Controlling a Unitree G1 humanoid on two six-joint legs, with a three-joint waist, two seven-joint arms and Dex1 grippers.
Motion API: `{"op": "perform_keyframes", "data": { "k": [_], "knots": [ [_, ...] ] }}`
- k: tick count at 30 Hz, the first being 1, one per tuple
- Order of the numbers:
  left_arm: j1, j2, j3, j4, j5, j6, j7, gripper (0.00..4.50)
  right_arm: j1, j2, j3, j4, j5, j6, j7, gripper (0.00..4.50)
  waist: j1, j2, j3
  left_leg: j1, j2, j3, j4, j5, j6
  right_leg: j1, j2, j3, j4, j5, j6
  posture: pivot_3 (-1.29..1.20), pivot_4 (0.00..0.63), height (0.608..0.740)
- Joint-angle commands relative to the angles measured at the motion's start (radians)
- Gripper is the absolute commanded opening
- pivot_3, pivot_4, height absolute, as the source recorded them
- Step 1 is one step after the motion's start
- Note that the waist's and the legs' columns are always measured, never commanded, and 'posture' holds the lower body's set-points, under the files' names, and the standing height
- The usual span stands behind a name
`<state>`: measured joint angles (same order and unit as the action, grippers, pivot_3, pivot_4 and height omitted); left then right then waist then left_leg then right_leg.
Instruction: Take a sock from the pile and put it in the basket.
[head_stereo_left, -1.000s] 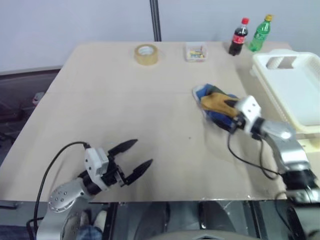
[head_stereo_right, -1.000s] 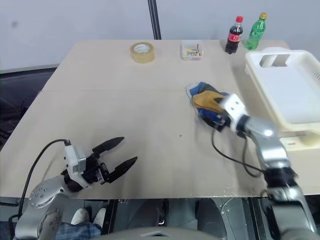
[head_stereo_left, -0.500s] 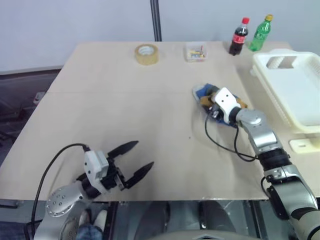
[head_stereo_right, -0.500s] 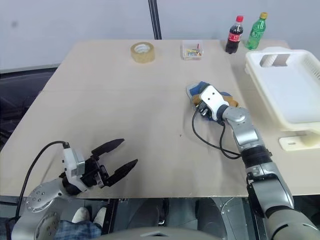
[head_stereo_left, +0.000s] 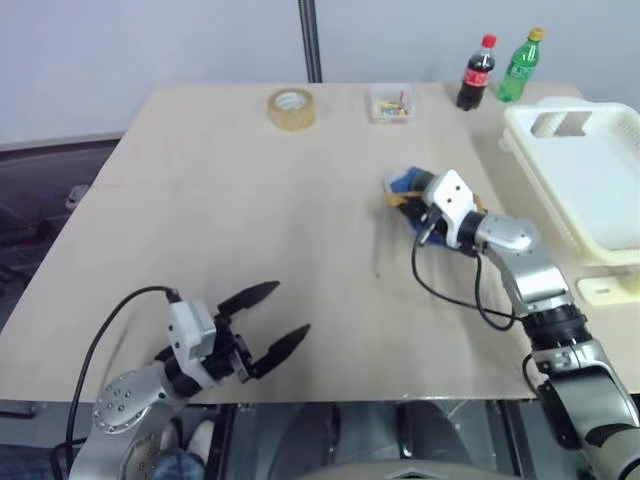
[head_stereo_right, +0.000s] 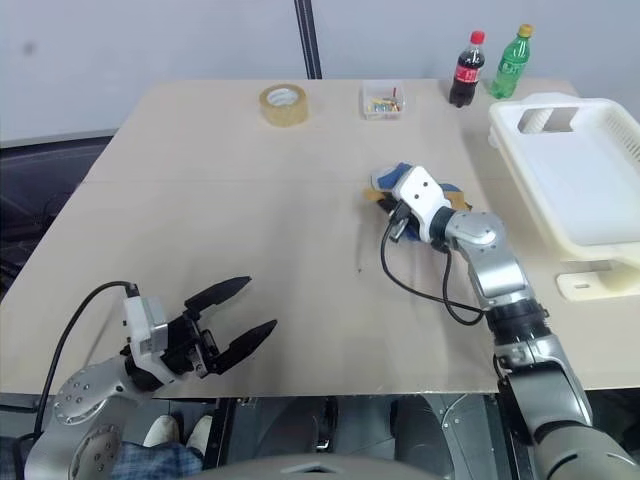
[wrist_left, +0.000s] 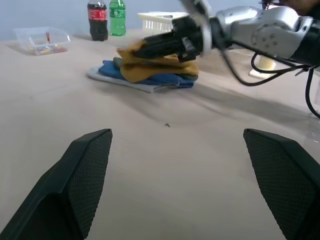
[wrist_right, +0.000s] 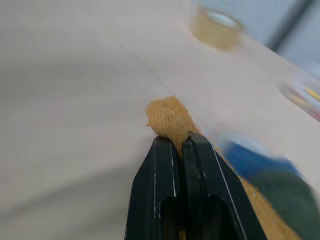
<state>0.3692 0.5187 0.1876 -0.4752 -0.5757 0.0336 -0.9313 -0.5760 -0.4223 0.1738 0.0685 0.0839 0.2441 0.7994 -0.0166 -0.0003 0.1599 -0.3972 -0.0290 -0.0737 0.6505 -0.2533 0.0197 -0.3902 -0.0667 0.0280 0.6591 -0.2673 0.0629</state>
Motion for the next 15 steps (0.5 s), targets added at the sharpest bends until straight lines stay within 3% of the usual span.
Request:
{"op": "perform_keyframes", "data": {
  "k": [1,5,11,15],
  "knots": [
    [0.014,0.003,0.017,-0.026,-0.021,-0.014,-0.009,4.50,0.057,-0.066,0.093,-0.191,0.002,0.203,0.080,0.03,0.003,0.000,0.000,0.000,0.000,0.000,0.000,0.000,0.000,0.000,-0.001,0.000,0.000,0.000,0.000,0.00,0.150,0.738],
    [0.019,0.004,0.017,-0.031,-0.027,-0.008,-0.006,4.50,0.074,-0.007,0.158,-0.247,-0.004,0.332,0.023,0.03,-0.004,0.000,0.000,0.000,0.000,0.000,0.000,0.000,0.000,0.000,-0.001,0.000,0.000,0.000,0.000,0.00,0.150,0.738],
    [0.039,0.019,0.038,-0.035,-0.051,0.005,-0.018,4.50,0.046,0.129,0.288,-0.207,-0.064,0.268,-0.026,0.03,-0.004,0.000,0.000,-0.001,0.000,0.000,0.000,0.000,0.000,-0.002,0.000,0.001,0.001,0.000,0.000,0.00,0.150,0.738],
    [0.057,0.023,0.050,-0.034,-0.065,0.006,-0.025,4.50,-0.023,0.281,0.280,-0.182,-0.021,0.295,-0.067,0.03,-0.003,0.000,0.000,-0.001,0.000,0.000,0.000,0.000,0.000,-0.003,0.000,0.000,0.001,0.000,0.000,0.00,0.150,0.738]
  ]
}}
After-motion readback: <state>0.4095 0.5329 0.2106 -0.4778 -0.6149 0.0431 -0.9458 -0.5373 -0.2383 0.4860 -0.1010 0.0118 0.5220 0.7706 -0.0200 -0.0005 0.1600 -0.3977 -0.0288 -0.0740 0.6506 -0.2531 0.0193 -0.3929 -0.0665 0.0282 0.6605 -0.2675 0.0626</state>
